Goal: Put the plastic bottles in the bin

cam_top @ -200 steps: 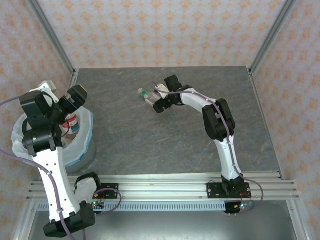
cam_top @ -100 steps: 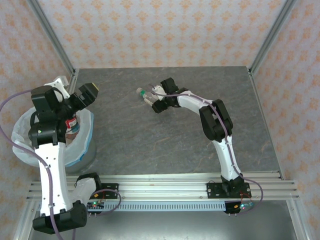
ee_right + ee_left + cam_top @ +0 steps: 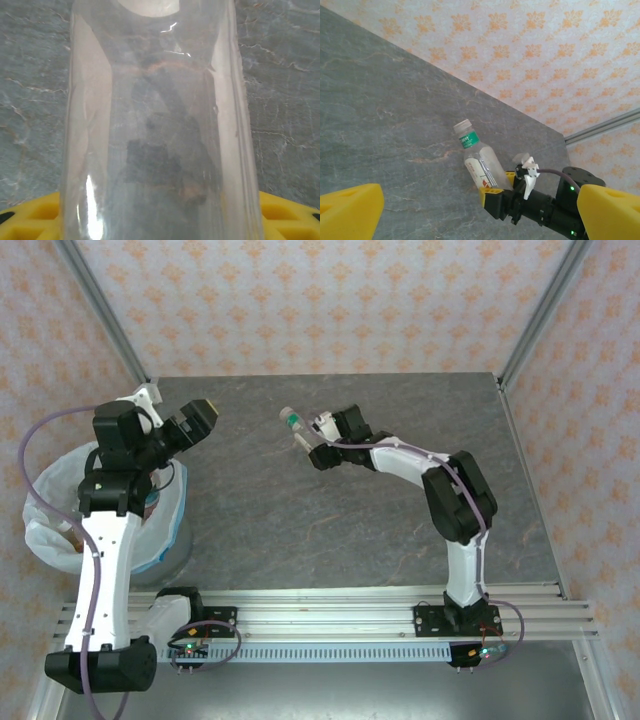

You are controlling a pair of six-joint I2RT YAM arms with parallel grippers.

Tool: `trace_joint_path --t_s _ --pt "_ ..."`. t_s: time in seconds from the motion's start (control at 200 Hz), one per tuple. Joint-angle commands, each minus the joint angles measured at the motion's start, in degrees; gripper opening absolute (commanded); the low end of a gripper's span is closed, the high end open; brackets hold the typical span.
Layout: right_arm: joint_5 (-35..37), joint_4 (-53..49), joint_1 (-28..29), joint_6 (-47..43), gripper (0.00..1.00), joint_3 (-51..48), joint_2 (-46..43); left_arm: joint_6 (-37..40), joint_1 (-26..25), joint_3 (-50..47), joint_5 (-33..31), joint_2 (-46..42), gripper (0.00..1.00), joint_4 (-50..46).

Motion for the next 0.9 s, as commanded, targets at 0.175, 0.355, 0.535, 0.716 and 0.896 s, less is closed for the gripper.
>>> trace_joint_path --t_s 0.175,0.355,0.535,0.716,0.896 --pt "1.5 16.1 1.3 9.4 0.5 -12.3 -10.3 -4.9 -3.5 -2.6 -2.6 1.5 1.0 6.8" --pt "-0.6 18.1 1.7 12.3 0.5 -15.1 -14.9 -5.3 -8.7 -2.7 -2.6 4.6 1.0 9.5" --pt "-4.4 21.9 2.5 15.7 0.49 -16.3 -17.3 -4.0 -11.9 -1.1 -4.0 8.6 1.0 9.8" --pt "-8.3 28.0 3.4 20.2 0.49 -17.2 -17.6 -5.6 -12.3 -1.1 -4.7 12.5 1.0 13.6" --pt "-12.3 30.1 4.7 21.0 0.5 -17.6 -18.7 -7.1 -12.9 -1.2 -2.7 16.5 1.0 19.2"
